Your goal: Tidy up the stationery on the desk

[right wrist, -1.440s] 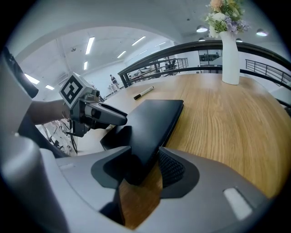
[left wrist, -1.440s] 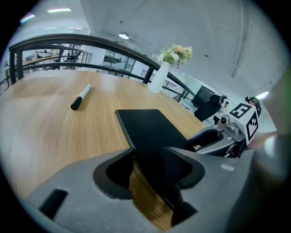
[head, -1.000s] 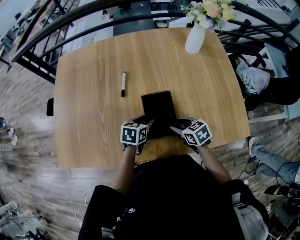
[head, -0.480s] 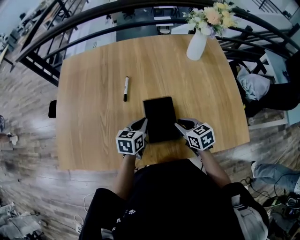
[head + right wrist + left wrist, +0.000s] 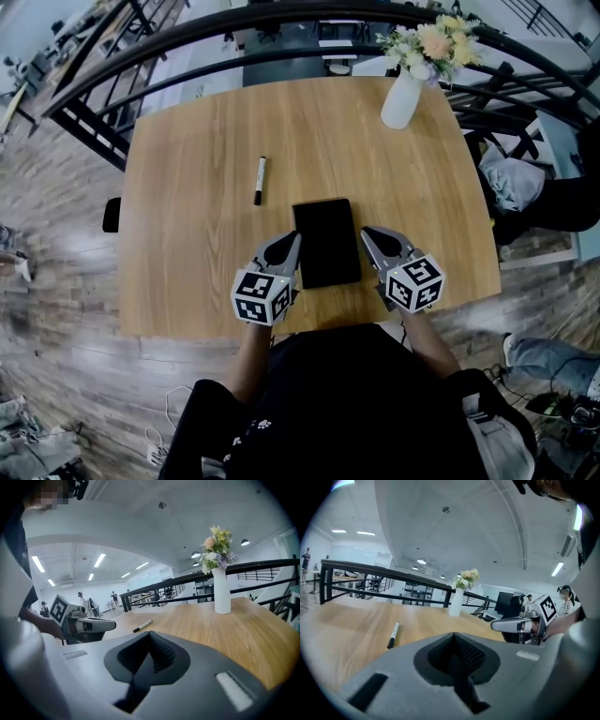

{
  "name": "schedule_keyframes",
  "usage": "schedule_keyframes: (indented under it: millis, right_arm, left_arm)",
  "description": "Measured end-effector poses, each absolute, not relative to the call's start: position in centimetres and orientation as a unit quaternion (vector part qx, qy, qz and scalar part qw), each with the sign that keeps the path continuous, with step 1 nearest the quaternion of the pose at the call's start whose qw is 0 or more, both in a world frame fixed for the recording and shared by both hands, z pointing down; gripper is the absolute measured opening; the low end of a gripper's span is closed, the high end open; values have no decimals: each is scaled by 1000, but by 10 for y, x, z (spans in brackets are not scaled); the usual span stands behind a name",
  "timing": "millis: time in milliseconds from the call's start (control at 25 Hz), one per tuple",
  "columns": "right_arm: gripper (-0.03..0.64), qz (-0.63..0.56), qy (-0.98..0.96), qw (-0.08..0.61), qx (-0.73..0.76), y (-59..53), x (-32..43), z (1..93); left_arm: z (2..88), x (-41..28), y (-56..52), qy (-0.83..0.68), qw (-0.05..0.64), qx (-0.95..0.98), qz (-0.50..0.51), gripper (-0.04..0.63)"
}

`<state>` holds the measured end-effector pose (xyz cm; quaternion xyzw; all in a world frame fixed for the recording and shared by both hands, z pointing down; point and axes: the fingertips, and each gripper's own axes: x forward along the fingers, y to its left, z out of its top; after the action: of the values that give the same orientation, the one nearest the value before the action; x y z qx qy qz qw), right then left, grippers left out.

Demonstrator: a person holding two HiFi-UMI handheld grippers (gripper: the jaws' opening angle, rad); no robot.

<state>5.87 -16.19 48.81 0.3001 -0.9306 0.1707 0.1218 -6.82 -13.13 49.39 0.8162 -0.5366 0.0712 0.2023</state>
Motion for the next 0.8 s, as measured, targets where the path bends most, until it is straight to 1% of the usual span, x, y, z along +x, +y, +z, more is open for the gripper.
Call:
schedule_keyframes:
  millis: [160,280,560,800]
  right_arm:
    - [10,159,-934,94,306,-162,58,469]
    - [11,153,-936,84,306,-162,57,461]
    - [11,147,-940,85,295,-160,40,455]
    - [11,141,-945,92,280,-167,11,448]
  left_arm:
    - [474,-71,-128,-542,181,818,59,-6]
    - [464,-74,-127,-547,178,817,47,-6]
    - [459,-88,-120,-562,168,808,54,-6]
    - [454,-118,-114,-582,158,795,63,-6]
